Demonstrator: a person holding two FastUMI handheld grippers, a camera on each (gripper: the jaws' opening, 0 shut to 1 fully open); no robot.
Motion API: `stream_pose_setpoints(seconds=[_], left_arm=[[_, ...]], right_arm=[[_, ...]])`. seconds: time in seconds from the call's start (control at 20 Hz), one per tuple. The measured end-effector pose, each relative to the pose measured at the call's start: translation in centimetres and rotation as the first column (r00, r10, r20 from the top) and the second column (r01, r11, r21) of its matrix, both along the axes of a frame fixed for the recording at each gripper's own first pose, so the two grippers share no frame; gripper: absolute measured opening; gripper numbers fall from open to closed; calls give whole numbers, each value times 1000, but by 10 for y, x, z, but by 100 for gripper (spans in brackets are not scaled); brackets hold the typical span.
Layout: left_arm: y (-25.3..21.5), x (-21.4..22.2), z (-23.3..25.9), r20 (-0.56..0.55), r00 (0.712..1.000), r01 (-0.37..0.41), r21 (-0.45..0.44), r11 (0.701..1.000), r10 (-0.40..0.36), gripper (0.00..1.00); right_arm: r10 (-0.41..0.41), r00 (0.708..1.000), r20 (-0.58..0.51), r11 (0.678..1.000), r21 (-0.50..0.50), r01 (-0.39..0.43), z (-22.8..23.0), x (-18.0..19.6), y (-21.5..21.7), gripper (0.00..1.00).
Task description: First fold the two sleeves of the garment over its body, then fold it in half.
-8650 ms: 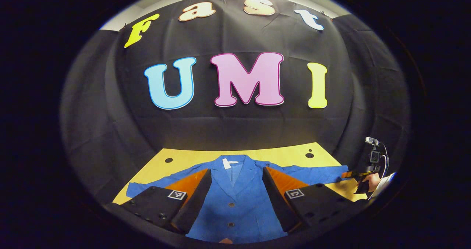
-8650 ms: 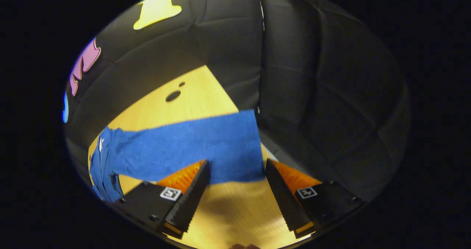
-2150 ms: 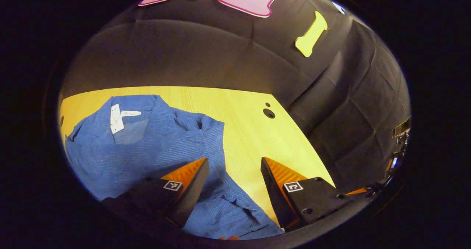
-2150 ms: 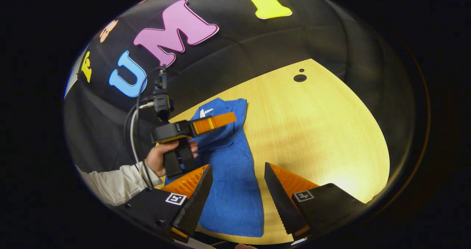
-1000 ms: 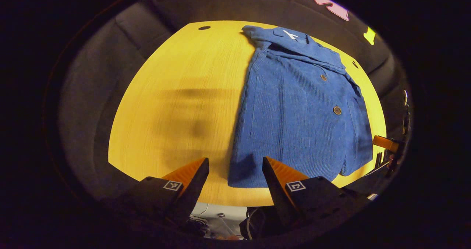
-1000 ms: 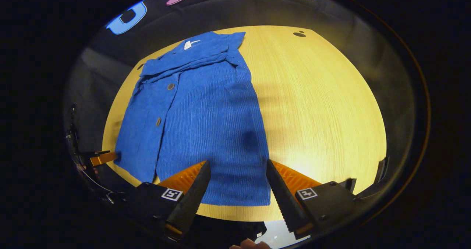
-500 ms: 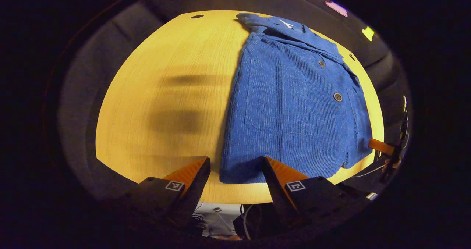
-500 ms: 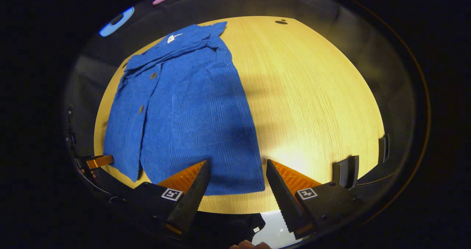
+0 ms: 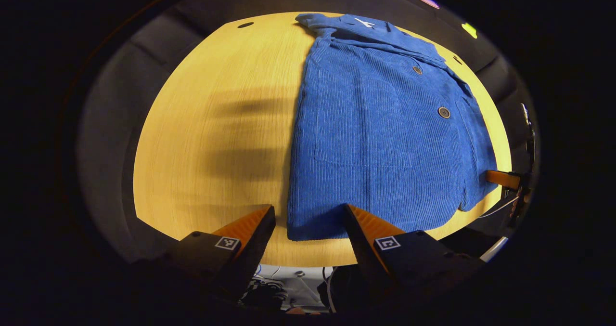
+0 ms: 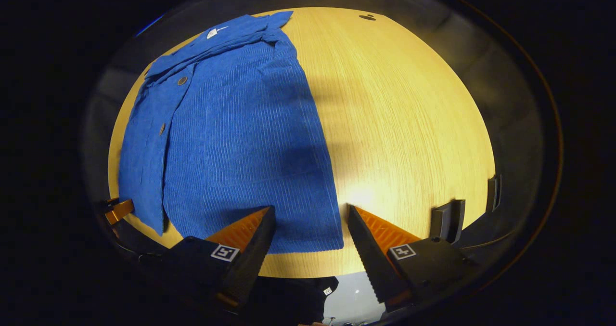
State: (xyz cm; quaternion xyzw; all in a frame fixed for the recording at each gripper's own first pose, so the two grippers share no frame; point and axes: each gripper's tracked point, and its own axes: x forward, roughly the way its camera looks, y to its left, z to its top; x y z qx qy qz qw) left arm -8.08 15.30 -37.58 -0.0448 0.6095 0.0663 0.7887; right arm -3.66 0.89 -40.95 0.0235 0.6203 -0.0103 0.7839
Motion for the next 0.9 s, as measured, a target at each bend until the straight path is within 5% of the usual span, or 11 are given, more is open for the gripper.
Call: stream_pose_setpoints(seconds=[0.1,0.15,0.25,0.3,0.4,0.45,0.9], left_arm=[[-2,-1,0,-21,1000,4,-9,1000,-4,84],[-3,4,0,-11,1000,8,-25,1000,-8,64],[-10,10,2,7,999,-38,-83,996,39,24],[-10,14,0,10,998,-57,-117,992,59,4],[-16,13,0,-9,993,-119,-196,973,120,0],[-17,9,1,-22,991,-130,-224,966,128,0],[-16,52,95,137,981,-87,-335,938,140,0]], right_arm=[[-5,999,-32,1000,11,5,2,-3,6,81],[-12,1000,-28,999,31,13,0,1,13,73],[-10,1000,-26,999,41,11,1,1,21,17],[23,999,-35,999,39,-22,1,0,22,12],[-9,1000,-27,996,84,11,9,4,30,12],[-9,1000,-23,994,109,11,8,5,34,1],[1,988,155,971,235,-38,106,60,71,1]])
